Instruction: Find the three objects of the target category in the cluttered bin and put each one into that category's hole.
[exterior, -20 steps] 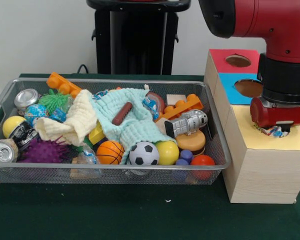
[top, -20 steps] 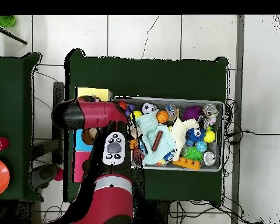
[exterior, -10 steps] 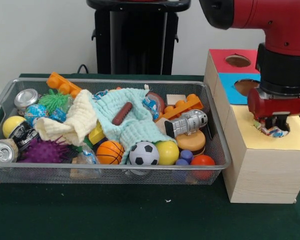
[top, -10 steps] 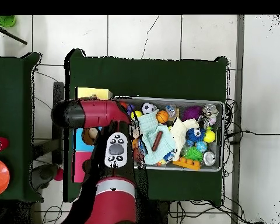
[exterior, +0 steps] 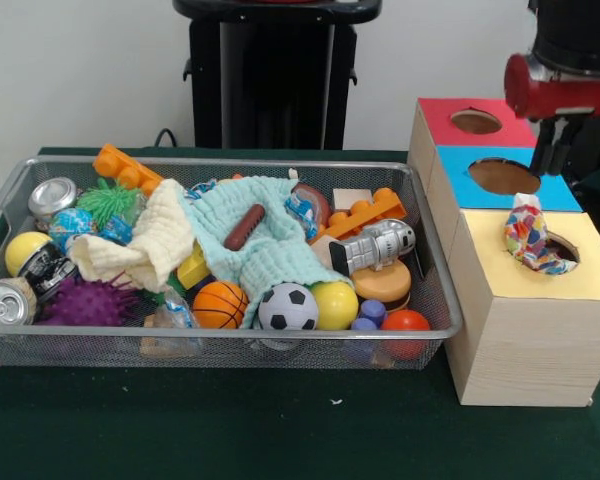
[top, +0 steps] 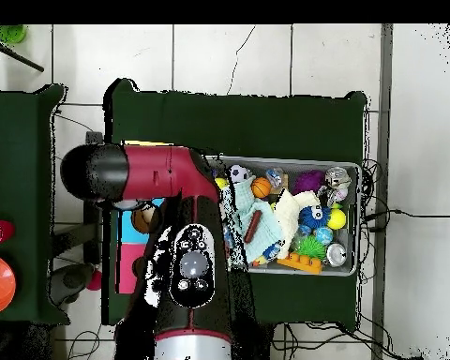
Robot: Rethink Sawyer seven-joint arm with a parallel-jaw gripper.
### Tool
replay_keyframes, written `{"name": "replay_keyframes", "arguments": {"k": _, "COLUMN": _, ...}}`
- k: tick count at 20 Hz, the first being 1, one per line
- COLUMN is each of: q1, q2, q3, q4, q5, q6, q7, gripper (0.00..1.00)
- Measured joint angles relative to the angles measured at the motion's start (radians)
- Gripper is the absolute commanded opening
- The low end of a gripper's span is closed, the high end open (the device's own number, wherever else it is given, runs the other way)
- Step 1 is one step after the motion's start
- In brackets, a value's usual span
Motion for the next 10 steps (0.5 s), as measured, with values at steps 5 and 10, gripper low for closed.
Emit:
{"name": "replay_keyframes", "arguments": {"k": 5, "q1": -0.008, "q2": -0.045, "q3": 0.001, "q4": -0.001, "q5": 0.000, "q6": 0.025, "q7": 0.000, "gripper": 0.00}}
{"name": "replay_keyframes", "arguments": {"k": 10, "q1": -0.014, "q2": -0.036, "q3": 0.004, "q4": -0.002, "q5": -0.003, "q6": -0.045, "q7": 0.000, "gripper": 0.00}}
